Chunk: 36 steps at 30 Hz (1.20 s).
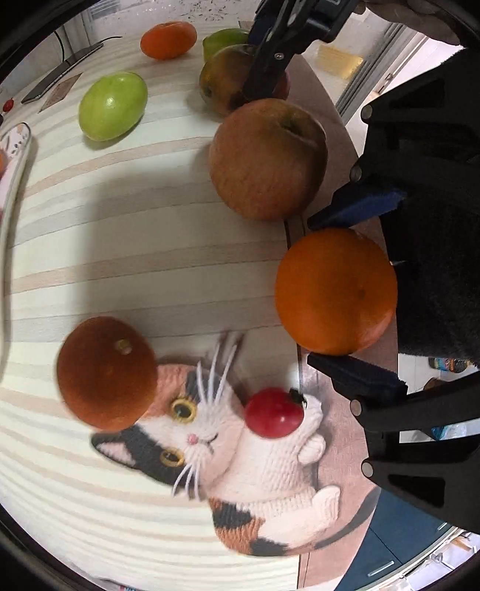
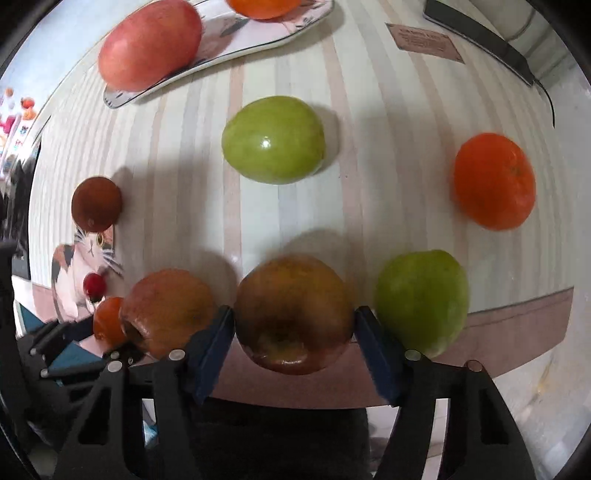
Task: Organize fruits
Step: 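Grasp a brown apple with the right tool while the left tool grasps an orange, then carry both fruits to the plate and release them there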
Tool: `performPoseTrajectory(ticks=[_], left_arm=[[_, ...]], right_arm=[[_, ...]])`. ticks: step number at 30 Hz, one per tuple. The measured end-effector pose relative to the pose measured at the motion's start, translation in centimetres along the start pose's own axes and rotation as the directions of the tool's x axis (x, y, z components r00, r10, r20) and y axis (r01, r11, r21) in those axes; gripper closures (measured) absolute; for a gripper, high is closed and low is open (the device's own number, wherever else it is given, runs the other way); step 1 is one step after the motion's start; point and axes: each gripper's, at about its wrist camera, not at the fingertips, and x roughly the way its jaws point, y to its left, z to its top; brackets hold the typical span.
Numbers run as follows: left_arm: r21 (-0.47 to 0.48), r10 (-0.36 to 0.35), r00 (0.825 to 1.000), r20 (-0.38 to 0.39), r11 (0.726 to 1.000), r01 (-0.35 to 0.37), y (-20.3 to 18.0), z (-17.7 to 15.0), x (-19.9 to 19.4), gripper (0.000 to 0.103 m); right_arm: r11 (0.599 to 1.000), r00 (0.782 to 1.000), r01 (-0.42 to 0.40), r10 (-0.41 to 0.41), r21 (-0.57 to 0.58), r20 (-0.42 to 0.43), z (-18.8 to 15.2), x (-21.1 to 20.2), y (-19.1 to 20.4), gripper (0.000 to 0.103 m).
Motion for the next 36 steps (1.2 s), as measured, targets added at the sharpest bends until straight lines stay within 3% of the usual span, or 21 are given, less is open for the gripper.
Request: performPoseTrajectory(ticks=[14, 20, 24, 30, 33, 36], left_arm=[[-0.005, 0.019, 0.997, 0.076, 1.000, -0.019, -1.5, 0.3, -1.5, 0.042], [-0.010, -0.019, 0.986, 0.167, 1.000, 0.021, -1.0, 0.2, -6.7, 0.042], [-0.014, -0.067, 0.961, 0.268, 0.997, 0.074, -0.2, 1.1, -12.3, 0.042], [-0.025, -0.120, 0.922, 0.368, 0.990, 0.139, 2.8, 8.3, -18.7, 0.042], [-0.050, -0.111, 0.919, 0.378, 0.989, 0.140, 4.0, 13.8, -20.3, 0.042], [-0.093, -0.109, 0.932, 0.345, 0.985, 0.149, 6.0, 19.1, -20.0, 0.042]], right_arm=[[0.999, 0.999, 0.025, -0.025, -0.038, 0.022, 0.5, 0.3, 1.9, 0.034], [0.999, 0.996, -0.048, 0.049, -0.008, 0.071, 0.7, -2.5, 1.6, 0.034], [0.991, 0.981, -0.132, 0.130, 0.004, 0.147, 2.8, -6.6, 2.0, 0.034], [0.974, 0.940, -0.228, 0.224, -0.014, 0.256, 9.6, -13.0, 3.0, 0.034], [0.969, 0.926, -0.245, 0.244, -0.033, 0.288, 14.7, -15.2, 3.7, 0.034], [0.971, 0.932, -0.235, 0.238, -0.042, 0.273, 20.0, -15.3, 5.3, 0.034]])
